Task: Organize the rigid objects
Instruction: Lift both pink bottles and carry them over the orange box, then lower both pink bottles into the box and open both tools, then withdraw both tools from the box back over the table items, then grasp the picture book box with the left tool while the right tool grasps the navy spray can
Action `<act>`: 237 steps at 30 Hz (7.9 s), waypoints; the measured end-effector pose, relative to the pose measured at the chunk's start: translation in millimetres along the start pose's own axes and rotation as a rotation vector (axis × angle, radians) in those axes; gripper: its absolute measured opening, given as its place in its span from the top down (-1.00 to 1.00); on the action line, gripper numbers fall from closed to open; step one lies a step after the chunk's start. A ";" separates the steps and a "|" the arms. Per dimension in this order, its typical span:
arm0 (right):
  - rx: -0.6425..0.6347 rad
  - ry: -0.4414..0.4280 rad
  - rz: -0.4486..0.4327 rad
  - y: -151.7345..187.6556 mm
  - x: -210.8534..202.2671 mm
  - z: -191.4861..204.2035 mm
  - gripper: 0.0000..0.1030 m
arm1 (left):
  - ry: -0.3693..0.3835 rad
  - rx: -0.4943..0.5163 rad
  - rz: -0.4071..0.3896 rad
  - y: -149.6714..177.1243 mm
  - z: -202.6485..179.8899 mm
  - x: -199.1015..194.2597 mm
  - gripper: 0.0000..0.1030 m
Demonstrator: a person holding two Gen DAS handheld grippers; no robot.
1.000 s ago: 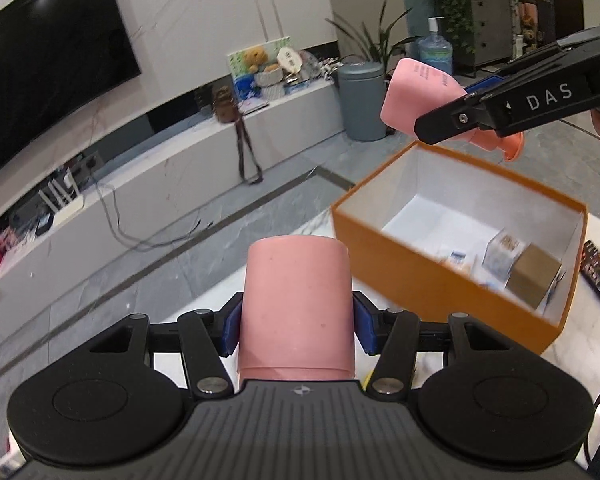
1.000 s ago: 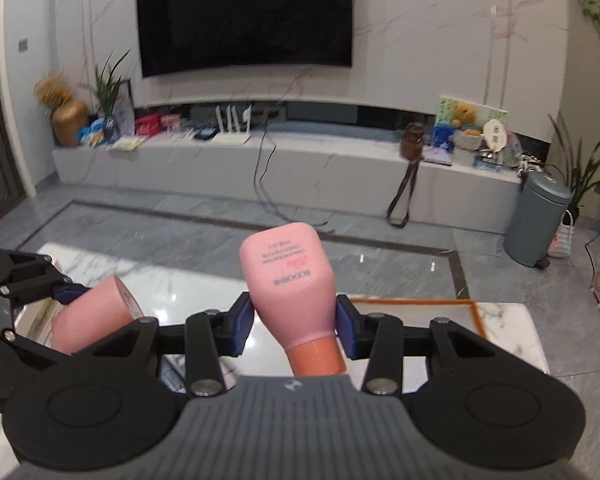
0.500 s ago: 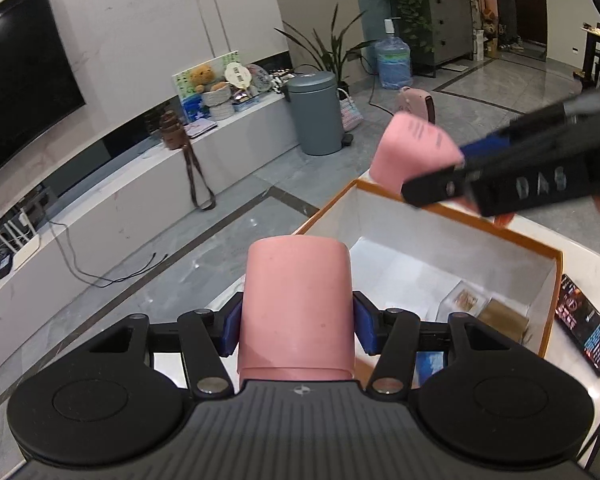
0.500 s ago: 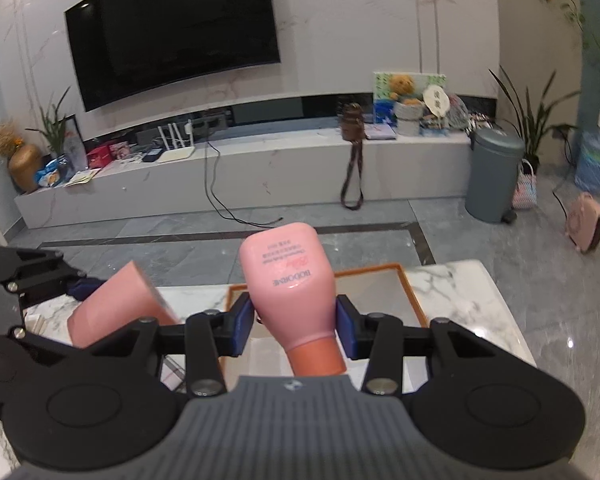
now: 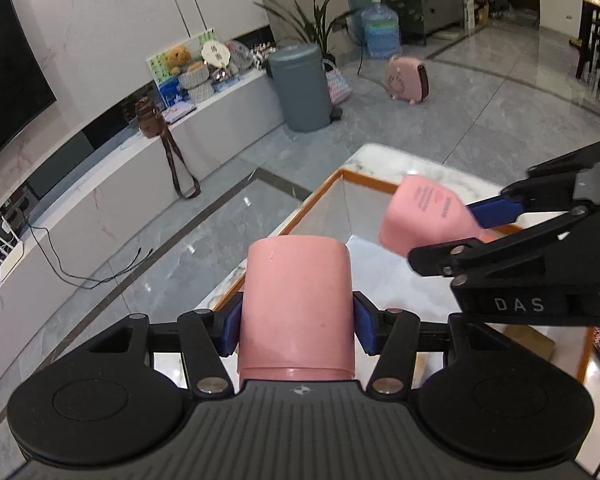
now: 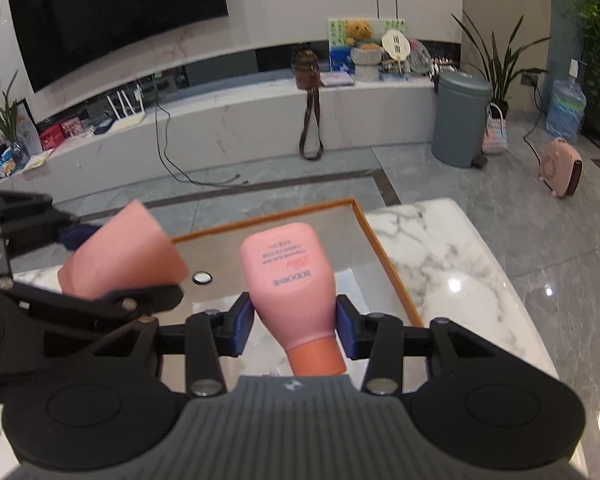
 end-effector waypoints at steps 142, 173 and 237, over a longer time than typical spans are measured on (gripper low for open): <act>-0.123 -0.005 -0.033 9.2 -30.5 120.1 -0.50 | -0.209 -0.107 0.146 94.2 78.3 -76.6 -0.60; -0.400 -0.101 0.164 98.2 43.5 202.3 -0.52 | -0.144 -0.387 0.119 261.1 112.6 -57.7 -0.70; -0.687 -0.280 0.412 147.4 114.3 260.7 0.14 | -0.137 -0.506 0.159 348.6 132.4 -91.4 -0.50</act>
Point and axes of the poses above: each gripper's, at about its wrist camera, not at the fingertips, and x roughly the way its jaws point, z to its left, y to its underside, the point moved 1 cm from there along x, roughly the way its jaws point, and after that the axes turned 5 degrees about -y, right-handed, at the moved point
